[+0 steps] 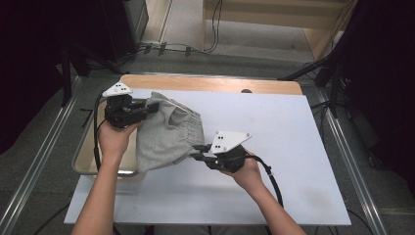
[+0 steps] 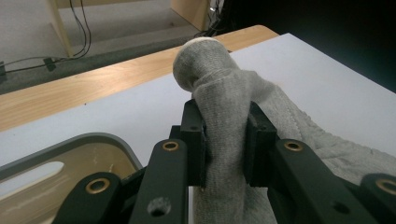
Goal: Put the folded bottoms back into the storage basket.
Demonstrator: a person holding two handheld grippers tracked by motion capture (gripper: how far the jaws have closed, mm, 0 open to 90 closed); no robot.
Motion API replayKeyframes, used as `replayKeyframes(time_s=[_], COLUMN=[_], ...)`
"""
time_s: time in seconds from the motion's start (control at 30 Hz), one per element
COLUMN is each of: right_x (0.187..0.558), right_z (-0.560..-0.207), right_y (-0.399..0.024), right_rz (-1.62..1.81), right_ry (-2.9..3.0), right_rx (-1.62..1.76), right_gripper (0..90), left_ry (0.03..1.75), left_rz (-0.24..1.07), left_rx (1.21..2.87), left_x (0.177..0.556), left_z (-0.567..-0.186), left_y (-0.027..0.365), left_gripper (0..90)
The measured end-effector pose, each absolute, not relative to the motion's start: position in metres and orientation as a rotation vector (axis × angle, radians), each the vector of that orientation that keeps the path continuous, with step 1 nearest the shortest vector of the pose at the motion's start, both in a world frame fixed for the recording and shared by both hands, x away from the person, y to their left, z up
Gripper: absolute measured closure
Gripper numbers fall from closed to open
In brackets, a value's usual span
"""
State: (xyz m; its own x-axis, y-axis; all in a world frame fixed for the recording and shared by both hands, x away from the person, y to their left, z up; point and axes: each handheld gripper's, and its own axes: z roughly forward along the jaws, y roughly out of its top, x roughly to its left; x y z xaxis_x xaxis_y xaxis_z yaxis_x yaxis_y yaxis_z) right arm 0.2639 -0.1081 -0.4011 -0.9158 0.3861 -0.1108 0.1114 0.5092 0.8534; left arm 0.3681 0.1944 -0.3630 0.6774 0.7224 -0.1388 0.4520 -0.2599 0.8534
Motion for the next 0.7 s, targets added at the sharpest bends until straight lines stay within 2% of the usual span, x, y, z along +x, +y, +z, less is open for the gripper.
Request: replayKeyframes(time_s=[0.7], right_x=[0.270], right_z=[-0.398], right_y=[-0.088], right_rz=[1.368], right_ry=[2.487], right_rx=[0.392], right_gripper=[74.5], left_ry=[0.931], left_rz=[0.360], left_rx=[1.902], left_x=[0.369], left_z=[-0.360], left_y=[0.214], left_gripper=[73.9])
